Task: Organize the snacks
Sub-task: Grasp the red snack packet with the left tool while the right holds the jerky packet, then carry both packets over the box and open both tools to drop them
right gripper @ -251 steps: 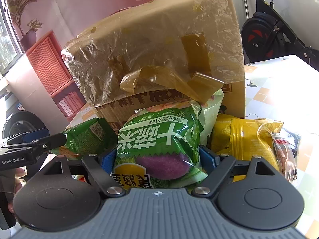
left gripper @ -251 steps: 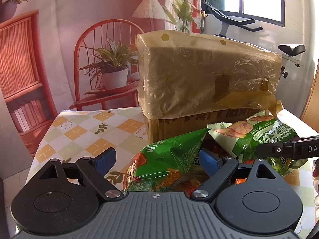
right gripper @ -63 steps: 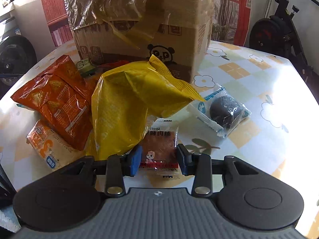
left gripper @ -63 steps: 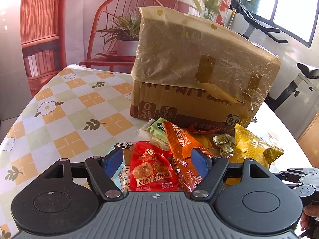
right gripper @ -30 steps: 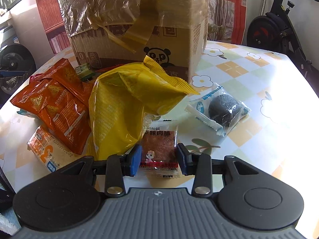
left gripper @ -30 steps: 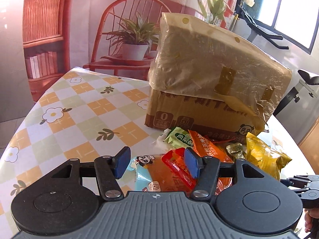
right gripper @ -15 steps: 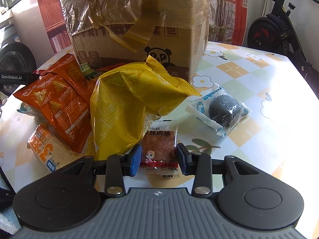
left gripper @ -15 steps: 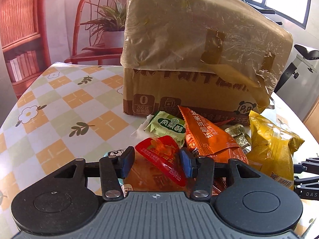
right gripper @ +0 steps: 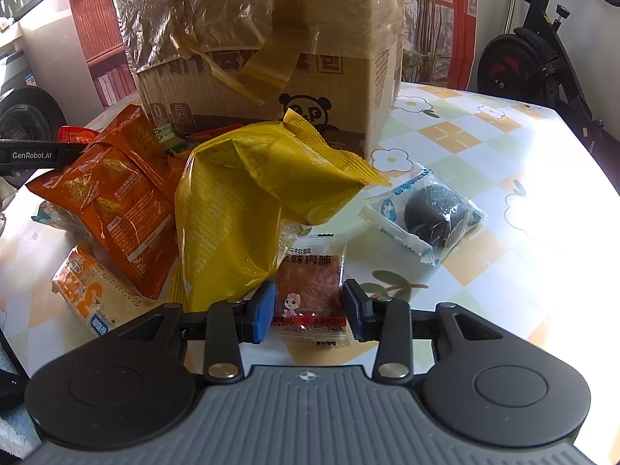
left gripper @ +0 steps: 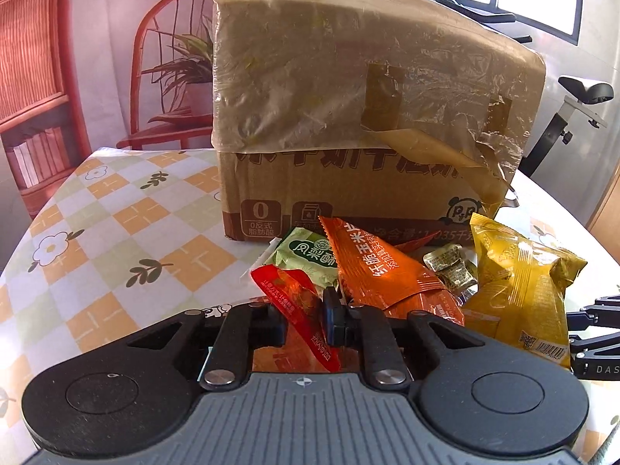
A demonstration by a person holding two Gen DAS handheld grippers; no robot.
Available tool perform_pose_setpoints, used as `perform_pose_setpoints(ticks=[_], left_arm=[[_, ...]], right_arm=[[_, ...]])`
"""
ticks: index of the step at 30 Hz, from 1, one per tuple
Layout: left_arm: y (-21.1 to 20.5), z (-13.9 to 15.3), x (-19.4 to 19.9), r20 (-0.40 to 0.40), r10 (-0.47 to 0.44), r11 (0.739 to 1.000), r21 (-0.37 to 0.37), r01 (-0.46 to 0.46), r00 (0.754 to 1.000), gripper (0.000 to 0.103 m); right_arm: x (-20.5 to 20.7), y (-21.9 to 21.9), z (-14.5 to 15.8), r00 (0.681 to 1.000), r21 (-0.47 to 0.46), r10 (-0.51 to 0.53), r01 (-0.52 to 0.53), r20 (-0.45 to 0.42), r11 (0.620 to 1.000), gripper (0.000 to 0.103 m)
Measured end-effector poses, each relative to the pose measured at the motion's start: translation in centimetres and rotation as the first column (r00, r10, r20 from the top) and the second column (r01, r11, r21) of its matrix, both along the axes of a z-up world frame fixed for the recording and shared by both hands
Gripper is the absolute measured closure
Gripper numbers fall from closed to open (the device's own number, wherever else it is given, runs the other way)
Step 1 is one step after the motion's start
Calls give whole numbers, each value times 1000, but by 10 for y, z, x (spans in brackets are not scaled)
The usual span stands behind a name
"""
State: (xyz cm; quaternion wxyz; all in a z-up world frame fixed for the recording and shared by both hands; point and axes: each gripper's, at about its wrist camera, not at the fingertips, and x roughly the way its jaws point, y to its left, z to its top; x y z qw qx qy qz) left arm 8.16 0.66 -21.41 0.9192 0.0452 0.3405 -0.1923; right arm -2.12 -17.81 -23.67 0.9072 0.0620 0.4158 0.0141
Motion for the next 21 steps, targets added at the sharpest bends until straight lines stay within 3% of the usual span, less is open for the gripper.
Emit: perform_pose_setpoints(ticks=[13, 21], left_arm=[[26, 46, -25, 104, 80, 996, -41, -76, 991, 84], [22, 69, -29, 160, 81, 994, -89, -67, 984, 84]], right_arm=[[-22, -8, 16, 998, -41, -59, 60, 35, 997, 63], [-17, -3, 64, 978, -74, -37, 53, 205, 996, 63]])
